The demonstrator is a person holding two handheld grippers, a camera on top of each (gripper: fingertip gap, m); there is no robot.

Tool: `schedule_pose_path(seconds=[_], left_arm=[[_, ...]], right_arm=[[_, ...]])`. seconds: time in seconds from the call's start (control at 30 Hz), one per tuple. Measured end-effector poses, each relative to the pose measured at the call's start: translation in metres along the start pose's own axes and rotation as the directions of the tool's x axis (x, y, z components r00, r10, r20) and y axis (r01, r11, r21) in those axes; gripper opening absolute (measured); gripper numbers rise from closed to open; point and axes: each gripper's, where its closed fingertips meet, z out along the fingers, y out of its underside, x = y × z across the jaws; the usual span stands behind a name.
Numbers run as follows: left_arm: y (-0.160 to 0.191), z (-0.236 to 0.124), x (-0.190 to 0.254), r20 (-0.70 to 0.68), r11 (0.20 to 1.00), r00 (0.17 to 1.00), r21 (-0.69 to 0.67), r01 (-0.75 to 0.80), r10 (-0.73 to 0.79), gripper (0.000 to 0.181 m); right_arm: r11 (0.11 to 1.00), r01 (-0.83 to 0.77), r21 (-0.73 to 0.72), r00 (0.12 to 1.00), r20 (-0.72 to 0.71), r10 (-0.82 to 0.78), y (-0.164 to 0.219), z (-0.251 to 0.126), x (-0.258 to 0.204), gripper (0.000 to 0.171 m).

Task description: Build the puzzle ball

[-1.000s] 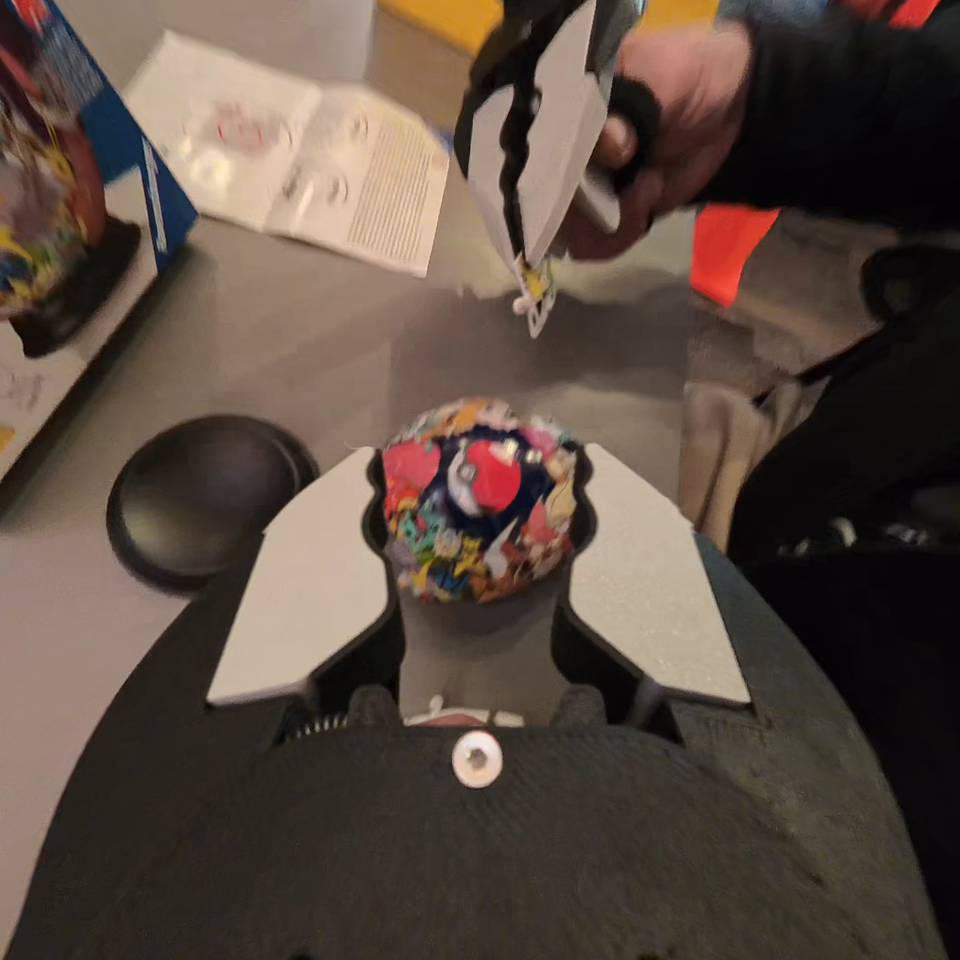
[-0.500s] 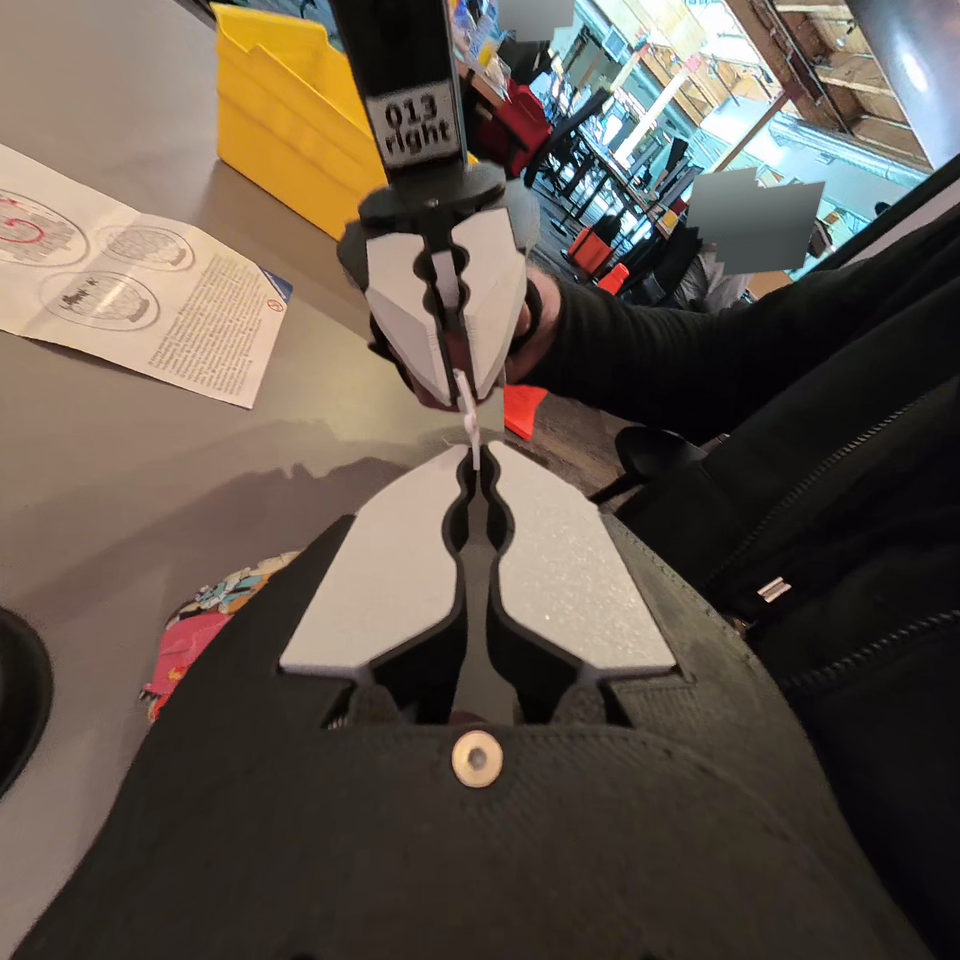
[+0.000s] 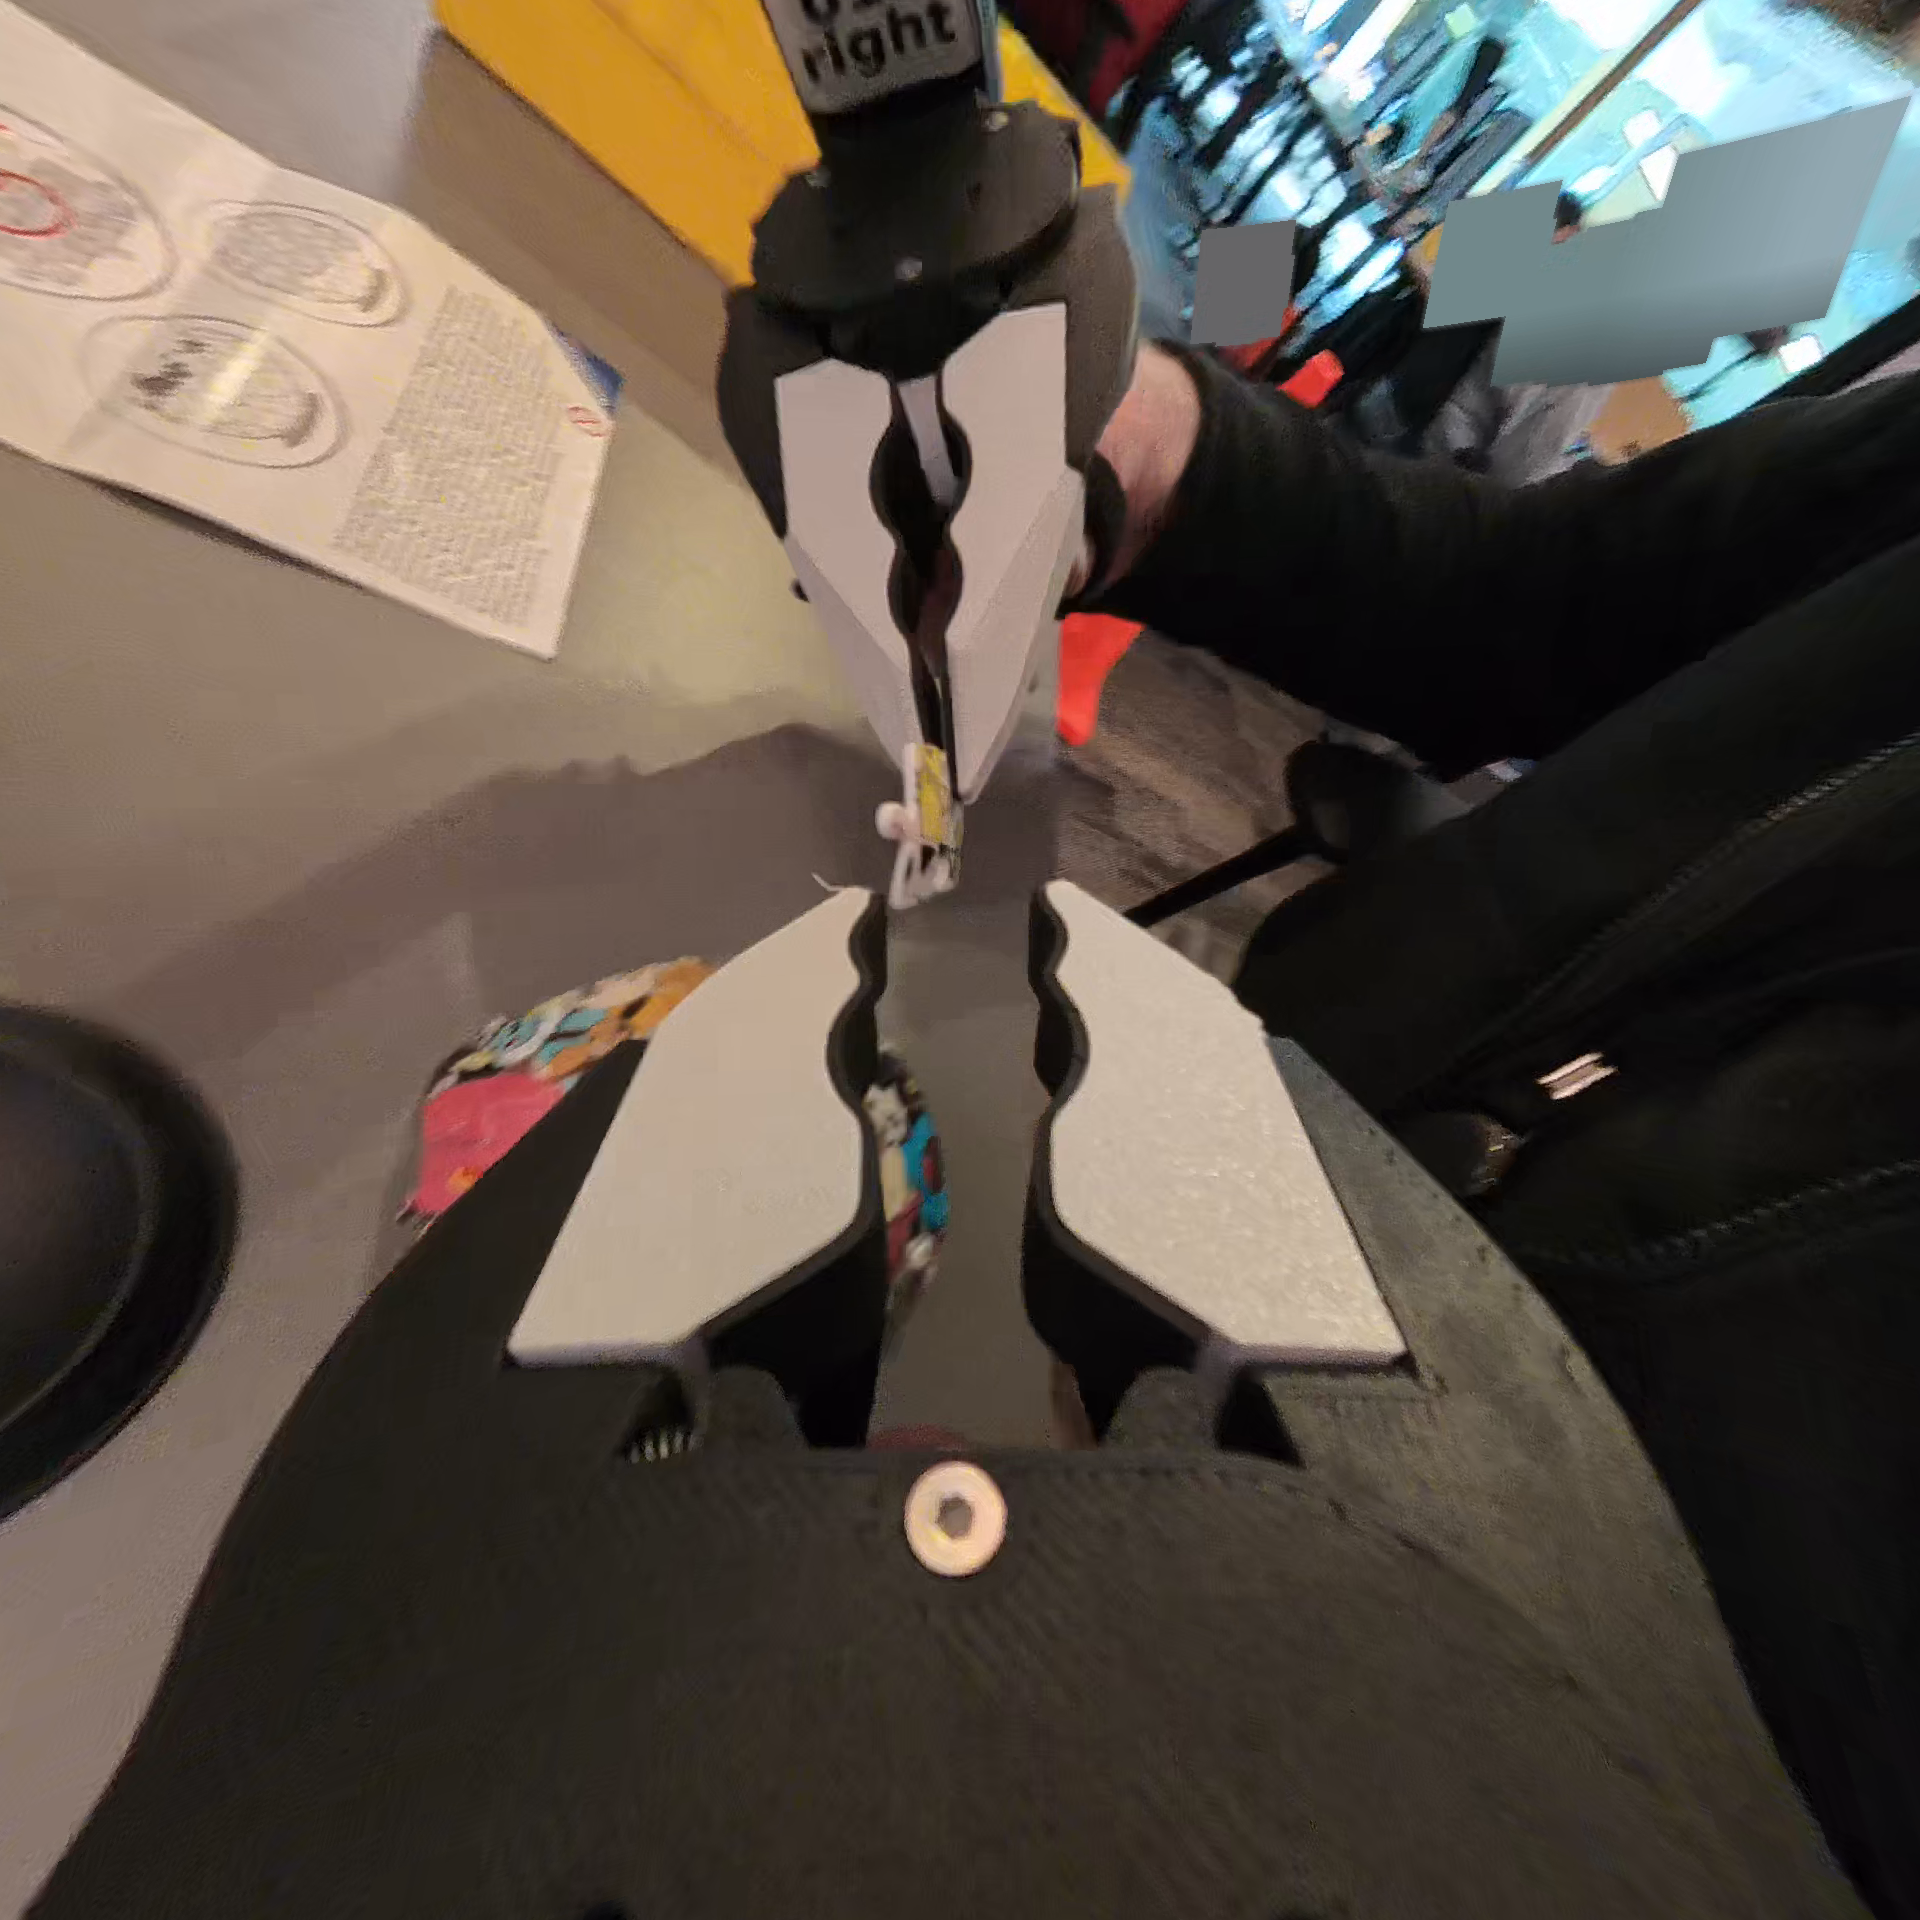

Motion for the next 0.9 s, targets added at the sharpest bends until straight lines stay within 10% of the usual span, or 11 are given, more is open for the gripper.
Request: schedule_pose_path(seconds=[0.33, 0.9], left_arm=[[0.049, -0.007, -0.041, 0.357, 0.959, 0.899, -0.217, -0.184, 0.254, 0.043], [0.054, -0.008, -0.049, 0.412, 0.96, 0.868, -0.147, -0.237, 0.277, 0.047]], right_arm=[[0.957, -0.272, 0.1, 0.956, -0.08, 0.281, 0.042, 0.011, 0.037, 0.0], [0.909, -0.391, 0.147, 0.913, -0.063, 0.403, 0.051, 0.014, 0.037, 0.001]])
